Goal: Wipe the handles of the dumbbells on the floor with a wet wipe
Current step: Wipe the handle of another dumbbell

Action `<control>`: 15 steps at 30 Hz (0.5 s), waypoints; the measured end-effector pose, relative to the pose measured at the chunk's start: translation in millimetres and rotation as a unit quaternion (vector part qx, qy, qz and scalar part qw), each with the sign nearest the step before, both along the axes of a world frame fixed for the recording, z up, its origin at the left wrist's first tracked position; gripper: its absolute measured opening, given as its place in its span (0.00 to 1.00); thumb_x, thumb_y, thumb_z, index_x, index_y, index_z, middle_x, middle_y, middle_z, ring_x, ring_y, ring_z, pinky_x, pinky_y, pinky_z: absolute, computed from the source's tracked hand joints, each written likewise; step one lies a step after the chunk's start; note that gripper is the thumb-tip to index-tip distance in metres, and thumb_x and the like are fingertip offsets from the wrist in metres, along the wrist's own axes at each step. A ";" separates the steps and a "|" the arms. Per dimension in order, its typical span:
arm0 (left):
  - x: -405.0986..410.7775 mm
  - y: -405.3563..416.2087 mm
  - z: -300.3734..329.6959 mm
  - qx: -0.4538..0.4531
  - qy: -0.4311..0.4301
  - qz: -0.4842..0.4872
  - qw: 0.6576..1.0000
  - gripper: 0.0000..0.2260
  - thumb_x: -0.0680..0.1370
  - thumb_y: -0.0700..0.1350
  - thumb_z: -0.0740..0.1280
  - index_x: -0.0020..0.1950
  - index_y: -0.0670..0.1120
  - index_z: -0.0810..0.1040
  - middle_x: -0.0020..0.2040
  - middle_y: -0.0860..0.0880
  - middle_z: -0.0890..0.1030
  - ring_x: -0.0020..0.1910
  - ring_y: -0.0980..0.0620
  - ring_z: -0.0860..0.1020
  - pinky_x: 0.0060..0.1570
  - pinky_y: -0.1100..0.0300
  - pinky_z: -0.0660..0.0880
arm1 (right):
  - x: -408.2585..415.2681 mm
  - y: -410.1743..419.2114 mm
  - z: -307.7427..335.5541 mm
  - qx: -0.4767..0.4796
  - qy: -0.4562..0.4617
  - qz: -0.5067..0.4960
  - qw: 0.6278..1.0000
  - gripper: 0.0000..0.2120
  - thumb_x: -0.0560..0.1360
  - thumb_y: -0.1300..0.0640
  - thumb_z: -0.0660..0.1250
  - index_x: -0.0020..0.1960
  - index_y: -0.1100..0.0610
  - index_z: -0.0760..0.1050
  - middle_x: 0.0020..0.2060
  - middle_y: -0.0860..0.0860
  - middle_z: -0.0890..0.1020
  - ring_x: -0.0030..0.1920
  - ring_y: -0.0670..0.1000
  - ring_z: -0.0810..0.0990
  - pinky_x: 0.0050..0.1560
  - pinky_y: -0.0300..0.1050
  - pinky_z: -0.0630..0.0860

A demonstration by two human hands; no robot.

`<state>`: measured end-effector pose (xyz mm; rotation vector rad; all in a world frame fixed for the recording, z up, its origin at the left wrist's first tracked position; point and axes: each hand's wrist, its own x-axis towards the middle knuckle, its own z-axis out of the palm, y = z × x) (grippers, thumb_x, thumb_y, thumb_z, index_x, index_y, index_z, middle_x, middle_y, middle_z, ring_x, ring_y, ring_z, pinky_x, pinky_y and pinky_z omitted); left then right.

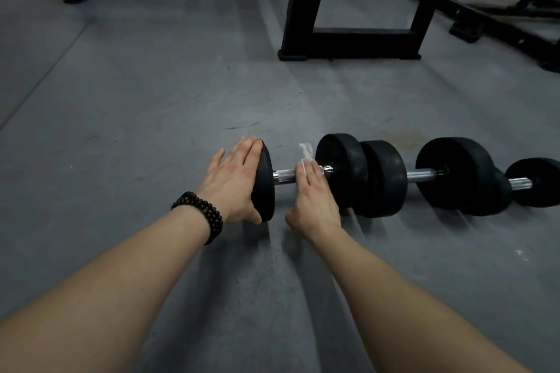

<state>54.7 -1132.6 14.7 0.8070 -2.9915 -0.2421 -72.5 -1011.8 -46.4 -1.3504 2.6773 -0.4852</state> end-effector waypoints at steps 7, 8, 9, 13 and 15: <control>1.3 7.4 4.0 -0.014 -0.016 0.020 1.000 0.65 0.56 0.61 0.82 0.80 0.47 0.44 0.80 0.50 0.47 0.79 0.50 0.48 0.77 0.47 0.48 | 15.5 43.8 22.8 -0.044 0.027 0.032 0.998 0.41 0.71 0.61 0.64 0.80 0.58 0.50 0.80 0.53 0.53 0.79 0.50 0.49 0.78 0.44 0.47; 1.5 9.4 5.1 -0.019 -0.023 0.028 0.999 0.66 0.56 0.61 0.82 0.80 0.48 0.43 0.80 0.49 0.46 0.79 0.49 0.47 0.77 0.47 0.47 | 21.9 51.4 27.8 -0.036 0.040 0.048 0.997 0.42 0.70 0.60 0.64 0.80 0.58 0.50 0.80 0.53 0.53 0.79 0.51 0.48 0.78 0.47 0.49; 2.1 11.9 6.4 -0.024 -0.031 0.040 0.998 0.66 0.56 0.62 0.81 0.80 0.49 0.41 0.80 0.48 0.45 0.79 0.48 0.45 0.77 0.45 0.46 | 25.8 58.5 33.8 -0.027 0.051 0.057 0.997 0.42 0.70 0.58 0.64 0.80 0.57 0.50 0.79 0.53 0.54 0.79 0.51 0.48 0.78 0.49 0.51; 11.7 26.3 14.6 -0.040 -0.067 0.079 0.994 0.64 0.60 0.67 0.77 0.79 0.51 0.35 0.80 0.46 0.38 0.79 0.45 0.38 0.76 0.40 0.41 | 24.8 75.1 67.6 0.027 0.083 0.054 0.995 0.38 0.72 0.53 0.62 0.79 0.57 0.54 0.78 0.53 0.58 0.79 0.53 0.49 0.77 0.53 0.53; 21.6 35.8 22.2 -0.039 -0.047 0.083 0.995 0.59 0.64 0.69 0.73 0.79 0.50 0.37 0.80 0.47 0.41 0.79 0.46 0.40 0.76 0.40 0.42 | 22.1 76.6 89.9 0.051 0.092 0.043 0.994 0.36 0.73 0.53 0.61 0.79 0.57 0.54 0.78 0.52 0.58 0.79 0.54 0.49 0.77 0.53 0.52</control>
